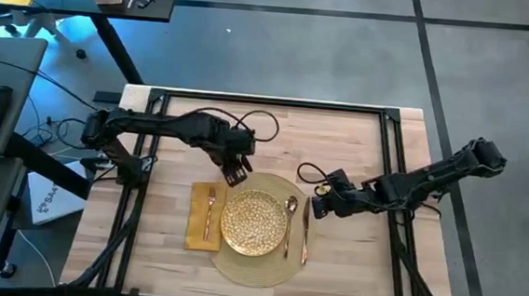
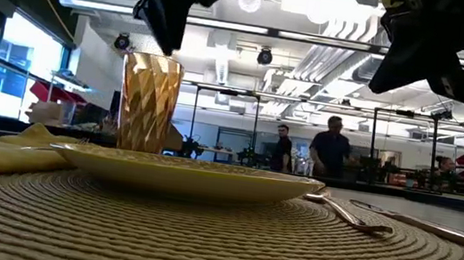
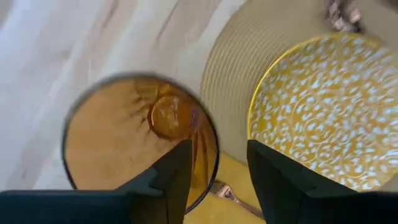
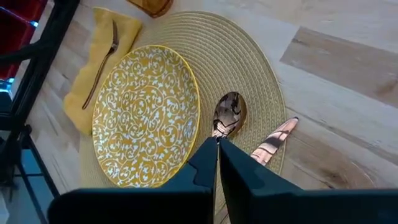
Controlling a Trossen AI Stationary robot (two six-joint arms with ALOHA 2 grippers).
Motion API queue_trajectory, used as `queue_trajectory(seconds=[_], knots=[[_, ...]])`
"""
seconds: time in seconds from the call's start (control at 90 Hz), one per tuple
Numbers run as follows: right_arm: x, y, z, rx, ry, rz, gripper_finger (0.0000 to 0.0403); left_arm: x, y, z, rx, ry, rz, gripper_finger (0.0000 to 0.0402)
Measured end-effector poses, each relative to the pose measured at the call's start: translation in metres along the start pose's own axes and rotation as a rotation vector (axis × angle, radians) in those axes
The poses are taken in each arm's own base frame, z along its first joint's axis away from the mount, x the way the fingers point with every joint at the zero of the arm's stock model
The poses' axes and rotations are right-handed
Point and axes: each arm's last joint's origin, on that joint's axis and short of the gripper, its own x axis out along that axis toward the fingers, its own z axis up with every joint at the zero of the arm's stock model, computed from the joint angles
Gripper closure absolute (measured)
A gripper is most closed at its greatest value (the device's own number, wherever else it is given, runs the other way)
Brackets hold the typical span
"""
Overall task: Set table place
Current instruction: Return to Home Position
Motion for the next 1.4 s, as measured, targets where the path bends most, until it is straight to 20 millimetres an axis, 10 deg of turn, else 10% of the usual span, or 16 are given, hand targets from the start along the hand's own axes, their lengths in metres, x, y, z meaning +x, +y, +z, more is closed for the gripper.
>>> queue_trajectory(seconds=[0.278,0.678,1.178,1.4], knots=[[-0.008,0.001,0.0,-0.141,0.125,0.077,0.0403,-0.059,-0.001,0.001,-0.039,-0.141,-0.085,0.0274],[-0.09,-0.012,0.025,-0.556,0.103,0.529,0.0403,-0.172,0.005,-0.087,-0.199,-0.586,-0.212,0.0319],[-0.181,-0.104,0.044,-0.543,-0.245,0.666,0.0403,-0.201,0.025,-0.115,-0.28,-0.748,-0.238,0.0323],[-0.158,-0.138,0.025,-0.407,-0.344,0.856,0.0403,-0.204,0.03,-0.116,-0.296,-0.773,-0.228,0.0323]])
